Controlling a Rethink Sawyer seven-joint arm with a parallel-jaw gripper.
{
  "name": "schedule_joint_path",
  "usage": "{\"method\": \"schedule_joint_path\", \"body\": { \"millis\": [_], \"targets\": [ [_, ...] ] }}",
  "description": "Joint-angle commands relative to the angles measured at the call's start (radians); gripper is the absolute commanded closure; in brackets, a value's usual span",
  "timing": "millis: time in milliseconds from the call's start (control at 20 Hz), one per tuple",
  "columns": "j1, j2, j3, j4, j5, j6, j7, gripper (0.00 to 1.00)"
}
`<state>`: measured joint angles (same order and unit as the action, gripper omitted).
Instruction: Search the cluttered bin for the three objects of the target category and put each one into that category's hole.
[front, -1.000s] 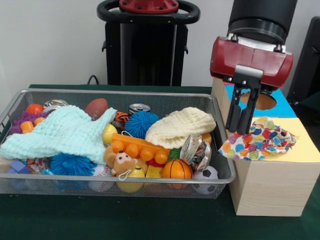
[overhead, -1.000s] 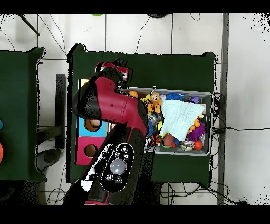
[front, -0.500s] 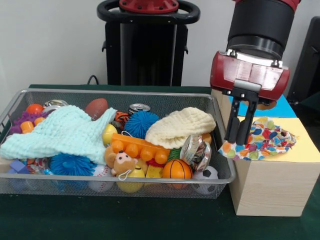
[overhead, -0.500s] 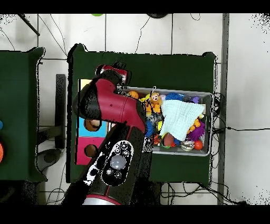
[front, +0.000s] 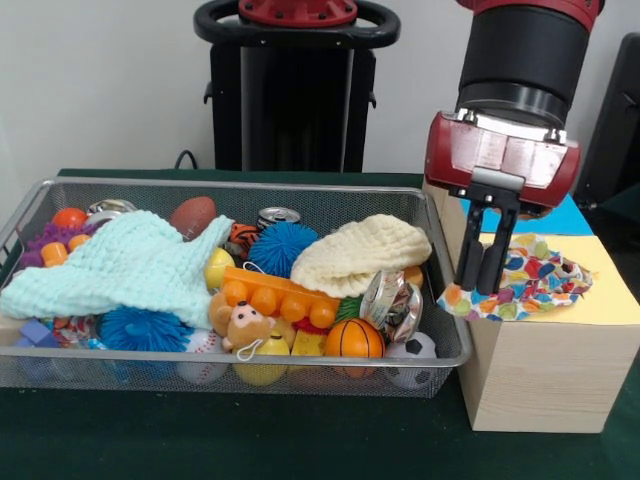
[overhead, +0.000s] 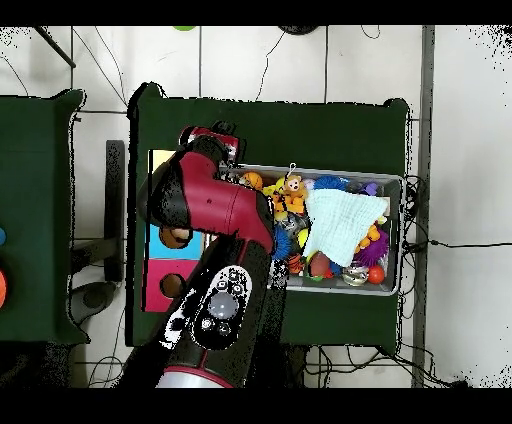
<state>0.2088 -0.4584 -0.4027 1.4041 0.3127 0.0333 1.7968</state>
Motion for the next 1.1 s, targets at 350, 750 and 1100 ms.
{"method": "schedule_joint_path", "body": {
  "millis": [350, 750, 1100],
  "targets": [
    [-0.009, 0.024, 0.156, 0.12, 0.018, 0.026, 0.217, 1.0],
    [0.015, 0.055, 0.129, 0.121, 0.035, 0.047, 0.225, 1.0],
    [0.038, 0.086, 0.099, 0.115, 0.063, 0.089, 0.23, 1.0]
  ]
}}
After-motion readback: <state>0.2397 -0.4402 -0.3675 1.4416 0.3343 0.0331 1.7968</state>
